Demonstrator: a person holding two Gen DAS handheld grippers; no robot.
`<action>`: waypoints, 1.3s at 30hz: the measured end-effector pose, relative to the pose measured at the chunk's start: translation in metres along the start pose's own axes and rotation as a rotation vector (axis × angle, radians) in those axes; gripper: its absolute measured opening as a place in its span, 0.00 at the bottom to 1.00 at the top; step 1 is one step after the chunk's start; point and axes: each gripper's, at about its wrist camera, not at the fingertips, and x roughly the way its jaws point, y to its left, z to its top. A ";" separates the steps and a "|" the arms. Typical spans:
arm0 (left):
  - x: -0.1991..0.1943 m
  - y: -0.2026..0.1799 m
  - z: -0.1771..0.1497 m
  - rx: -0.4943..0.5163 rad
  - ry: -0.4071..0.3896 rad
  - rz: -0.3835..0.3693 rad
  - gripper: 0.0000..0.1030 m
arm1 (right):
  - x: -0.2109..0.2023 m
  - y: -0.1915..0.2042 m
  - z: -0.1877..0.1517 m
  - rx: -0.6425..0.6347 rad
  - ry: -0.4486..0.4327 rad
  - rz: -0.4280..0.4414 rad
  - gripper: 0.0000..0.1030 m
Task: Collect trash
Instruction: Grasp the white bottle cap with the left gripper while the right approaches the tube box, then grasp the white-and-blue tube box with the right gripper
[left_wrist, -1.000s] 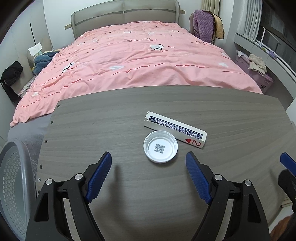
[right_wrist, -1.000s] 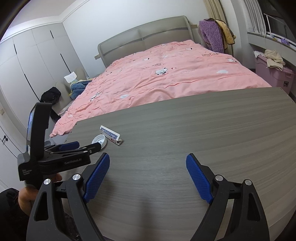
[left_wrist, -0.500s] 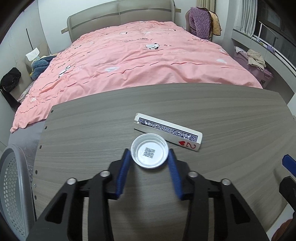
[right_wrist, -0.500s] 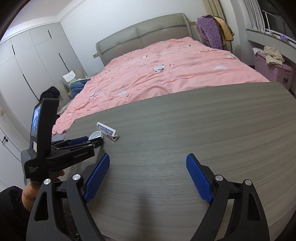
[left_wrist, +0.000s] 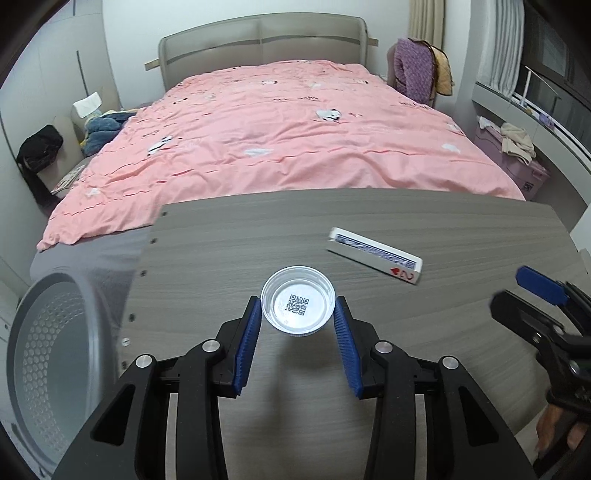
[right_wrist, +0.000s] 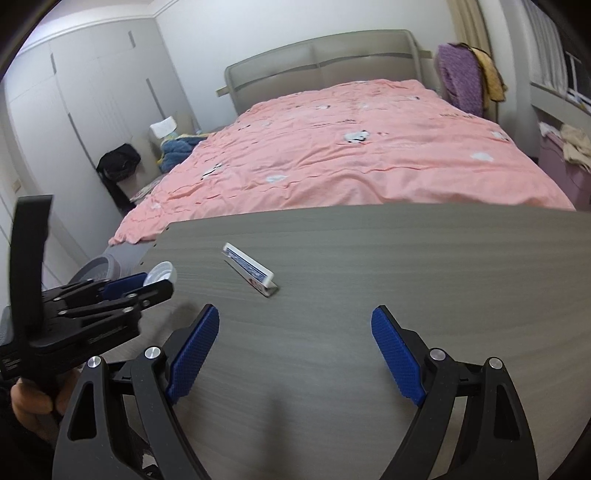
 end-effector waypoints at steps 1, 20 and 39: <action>-0.003 0.005 0.000 -0.009 -0.004 0.005 0.38 | 0.006 0.003 0.004 -0.020 0.007 -0.002 0.81; -0.017 0.050 -0.001 -0.102 -0.029 0.027 0.38 | 0.102 0.044 0.030 -0.263 0.170 -0.087 0.53; -0.022 0.065 -0.006 -0.137 -0.037 0.013 0.38 | 0.066 0.053 0.020 -0.147 0.112 0.008 0.15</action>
